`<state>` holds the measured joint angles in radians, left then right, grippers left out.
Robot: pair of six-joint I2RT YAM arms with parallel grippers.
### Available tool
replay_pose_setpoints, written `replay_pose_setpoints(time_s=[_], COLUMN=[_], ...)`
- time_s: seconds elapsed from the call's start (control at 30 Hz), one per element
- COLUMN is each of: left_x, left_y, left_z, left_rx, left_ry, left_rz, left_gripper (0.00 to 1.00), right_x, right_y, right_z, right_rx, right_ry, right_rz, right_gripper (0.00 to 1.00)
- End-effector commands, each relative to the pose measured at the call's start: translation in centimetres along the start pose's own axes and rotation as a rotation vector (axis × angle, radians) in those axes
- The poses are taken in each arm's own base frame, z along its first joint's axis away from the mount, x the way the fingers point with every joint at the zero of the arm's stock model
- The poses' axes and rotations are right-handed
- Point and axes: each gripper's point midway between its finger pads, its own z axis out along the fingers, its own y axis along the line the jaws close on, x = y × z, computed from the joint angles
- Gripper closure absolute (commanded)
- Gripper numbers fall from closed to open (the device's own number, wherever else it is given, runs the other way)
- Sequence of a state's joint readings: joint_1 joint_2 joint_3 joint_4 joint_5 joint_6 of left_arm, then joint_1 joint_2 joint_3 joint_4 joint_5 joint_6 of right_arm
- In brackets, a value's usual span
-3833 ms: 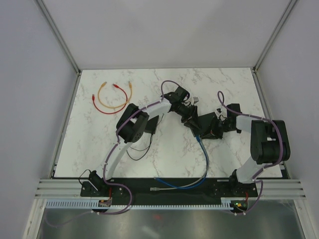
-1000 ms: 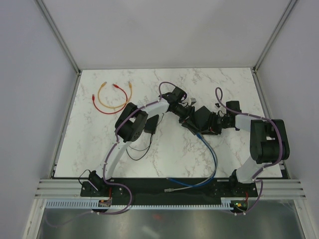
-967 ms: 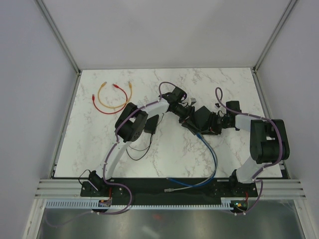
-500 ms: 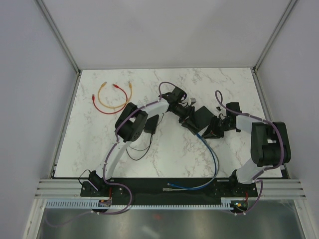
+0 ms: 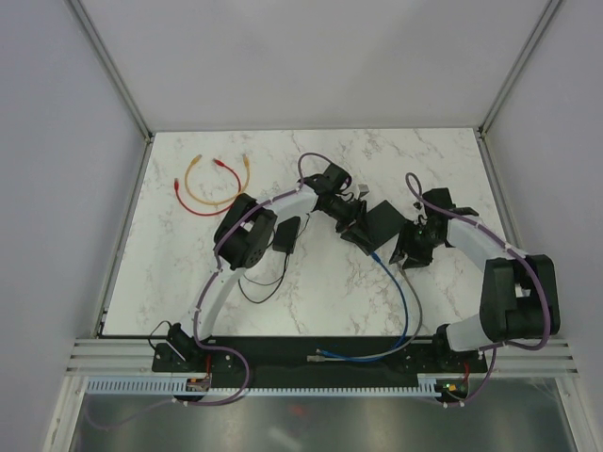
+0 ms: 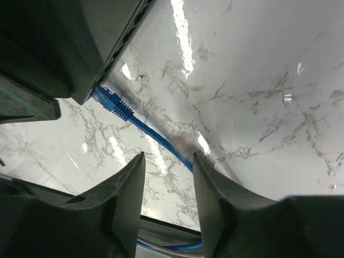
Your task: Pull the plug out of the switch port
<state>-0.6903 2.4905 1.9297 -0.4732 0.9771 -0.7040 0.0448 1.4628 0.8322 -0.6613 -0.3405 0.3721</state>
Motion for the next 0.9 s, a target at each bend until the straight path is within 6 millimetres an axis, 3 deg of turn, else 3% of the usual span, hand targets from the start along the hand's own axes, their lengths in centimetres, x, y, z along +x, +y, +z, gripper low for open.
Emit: replay_pose_setpoints(time_s=[0.0, 0.27, 0.5, 0.73, 0.87], left_x=[-0.4, 0.1, 0.7, 1.2, 2.1], left_y=[1.7, -0.8, -3.7, -6.6, -8.5], left_z=[-1.2, -3.9, -6.3, -7.7, -8.6], left_rx=[-0.123, -0.156, -0.152, -0.109, -0.072], left_ry=[-0.066, -0.109, -0.152, -0.172, -0.171], left_rz=[0.058, 0.166, 0.274, 0.352, 0.393], left_gripper=[0.59, 0.56, 0.57, 0.46, 0.43], right_x=[0.9, 0.2, -1.9, -2.8, -3.1], right_y=[-0.8, -1.9, -2.2, -3.1, -3.4], right_z=[-0.7, -0.2, -0.8, 1.3, 1.4], right_rx=[0.137, 0.279, 0.338, 0.381, 0.389], right_ry=[0.013, 0.009, -0.040, 0.002, 0.006], right_rz=[-0.017, -0.093, -0.117, -0.142, -0.152], right_gripper=[0.49, 0.47, 0.48, 0.52, 0.57])
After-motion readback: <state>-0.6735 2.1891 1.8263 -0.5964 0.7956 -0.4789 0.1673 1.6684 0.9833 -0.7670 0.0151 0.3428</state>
